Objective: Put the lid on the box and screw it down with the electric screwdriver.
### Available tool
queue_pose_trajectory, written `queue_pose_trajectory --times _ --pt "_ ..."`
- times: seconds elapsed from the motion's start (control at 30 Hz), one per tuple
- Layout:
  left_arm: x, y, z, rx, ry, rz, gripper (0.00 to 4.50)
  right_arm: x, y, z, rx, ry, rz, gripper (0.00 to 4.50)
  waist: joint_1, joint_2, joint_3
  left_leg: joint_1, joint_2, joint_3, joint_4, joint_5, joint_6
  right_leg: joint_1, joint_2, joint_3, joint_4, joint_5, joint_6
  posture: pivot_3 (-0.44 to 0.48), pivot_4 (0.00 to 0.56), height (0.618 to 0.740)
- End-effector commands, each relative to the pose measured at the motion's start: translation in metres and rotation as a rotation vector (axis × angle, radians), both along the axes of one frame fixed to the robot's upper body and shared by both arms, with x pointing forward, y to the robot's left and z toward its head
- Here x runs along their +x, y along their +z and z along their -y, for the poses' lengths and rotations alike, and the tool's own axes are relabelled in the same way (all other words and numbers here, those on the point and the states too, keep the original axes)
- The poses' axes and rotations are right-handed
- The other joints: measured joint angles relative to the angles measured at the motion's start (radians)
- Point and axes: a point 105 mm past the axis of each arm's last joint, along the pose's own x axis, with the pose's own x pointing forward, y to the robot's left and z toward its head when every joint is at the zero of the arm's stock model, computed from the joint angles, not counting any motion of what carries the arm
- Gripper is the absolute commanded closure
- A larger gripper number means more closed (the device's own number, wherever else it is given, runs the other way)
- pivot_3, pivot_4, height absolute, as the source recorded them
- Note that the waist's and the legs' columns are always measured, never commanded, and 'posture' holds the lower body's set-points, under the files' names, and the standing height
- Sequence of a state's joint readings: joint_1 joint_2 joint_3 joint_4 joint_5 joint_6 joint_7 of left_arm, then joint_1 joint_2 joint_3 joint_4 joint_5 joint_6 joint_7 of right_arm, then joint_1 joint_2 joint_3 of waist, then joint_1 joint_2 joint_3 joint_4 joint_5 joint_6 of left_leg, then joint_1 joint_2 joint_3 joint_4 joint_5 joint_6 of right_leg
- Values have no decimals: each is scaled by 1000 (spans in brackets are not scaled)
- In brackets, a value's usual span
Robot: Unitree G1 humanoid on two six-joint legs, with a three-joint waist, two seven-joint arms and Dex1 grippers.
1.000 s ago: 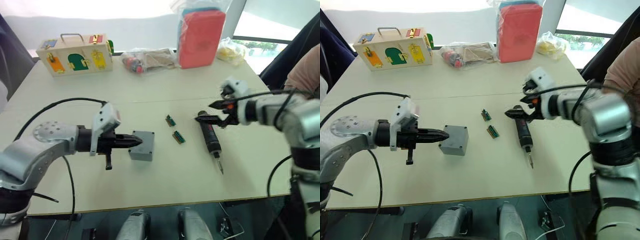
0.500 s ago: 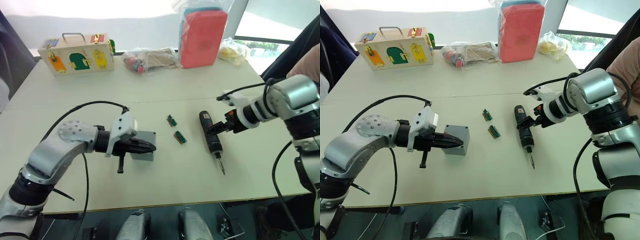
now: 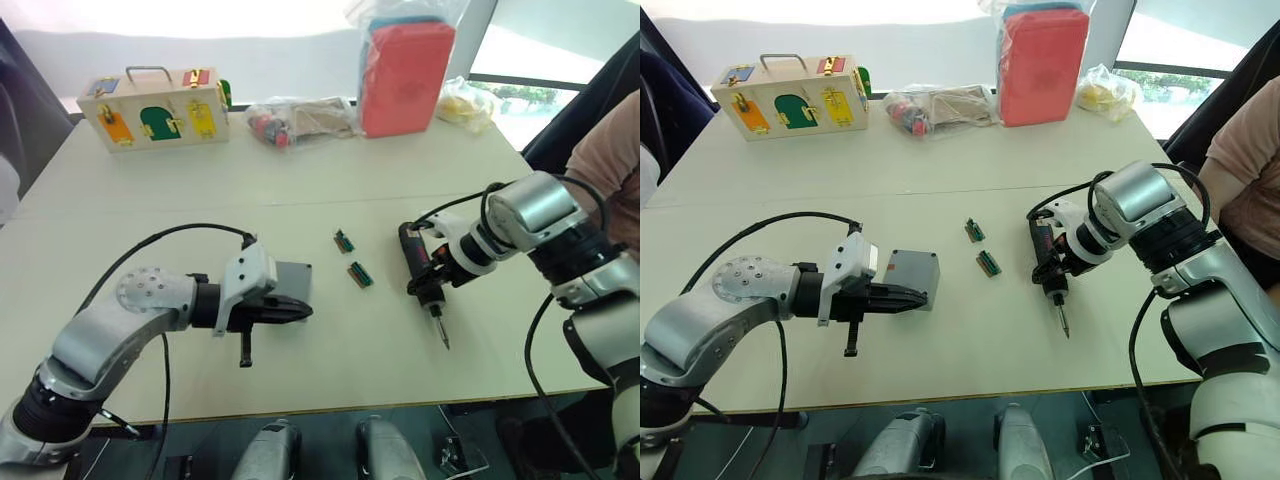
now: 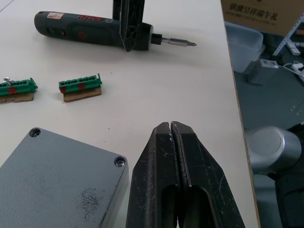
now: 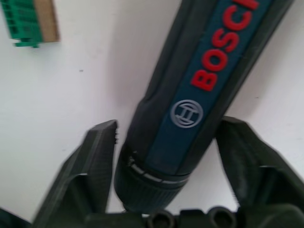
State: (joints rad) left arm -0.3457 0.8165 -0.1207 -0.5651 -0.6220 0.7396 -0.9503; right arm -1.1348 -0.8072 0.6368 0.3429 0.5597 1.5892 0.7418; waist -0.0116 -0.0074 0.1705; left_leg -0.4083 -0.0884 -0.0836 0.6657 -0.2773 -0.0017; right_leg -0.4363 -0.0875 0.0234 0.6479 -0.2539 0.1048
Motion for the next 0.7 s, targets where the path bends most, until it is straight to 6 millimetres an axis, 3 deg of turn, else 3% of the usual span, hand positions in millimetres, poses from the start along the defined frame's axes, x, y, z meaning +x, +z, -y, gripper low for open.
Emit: queue_pose_trajectory --times 0.03,0.17,0.3,0.43,0.5,0.57,0.7 --pt "-2 10 -2 -18 17 42 4500 -9 -9 4 -27 14 -54 2672 -1 0 0 0 0 0 0 0 0 0 0 0 0 0 0 0 150 740" --pt "7 11 -8 -27 54 45 4500 -11 -7 6 26 -14 -62 2682 4 0 0 0 0 -1 0 0 0 0 0 -1 0 0 0 0 150 740" --pt "21 15 -22 -47 116 38 4500 18 27 5 138 -85 112 2682 1 0 0 0 0 -1 0 0 0 1 0 -1 -1 0 0 0 150 740" --pt "31 17 -36 -64 157 19 4500 43 73 -2 263 -82 361 2682 -2 1 1 -1 0 0 -1 1 -1 -2 0 0 1 0 0 0 150 740" --pt "35 18 -44 -68 173 -2 4500 54 129 -28 480 15 674 2682 -6 1 1 -2 0 1 -2 2 -3 -5 1 1 1 0 0 0 150 740" --pt "37 16 -46 -55 171 -19 4500 42 174 -46 675 125 958 2682 -10 2 1 -3 0 2 -3 2 -4 -7 1 3 2 0 0 0 150 740" --pt "41 14 -44 -39 157 -35 4500 -2 191 -82 1006 268 1049 2682 -5 1 1 -3 3 0 -4 3 -5 -7 4 1 2 0 0 0 150 740"
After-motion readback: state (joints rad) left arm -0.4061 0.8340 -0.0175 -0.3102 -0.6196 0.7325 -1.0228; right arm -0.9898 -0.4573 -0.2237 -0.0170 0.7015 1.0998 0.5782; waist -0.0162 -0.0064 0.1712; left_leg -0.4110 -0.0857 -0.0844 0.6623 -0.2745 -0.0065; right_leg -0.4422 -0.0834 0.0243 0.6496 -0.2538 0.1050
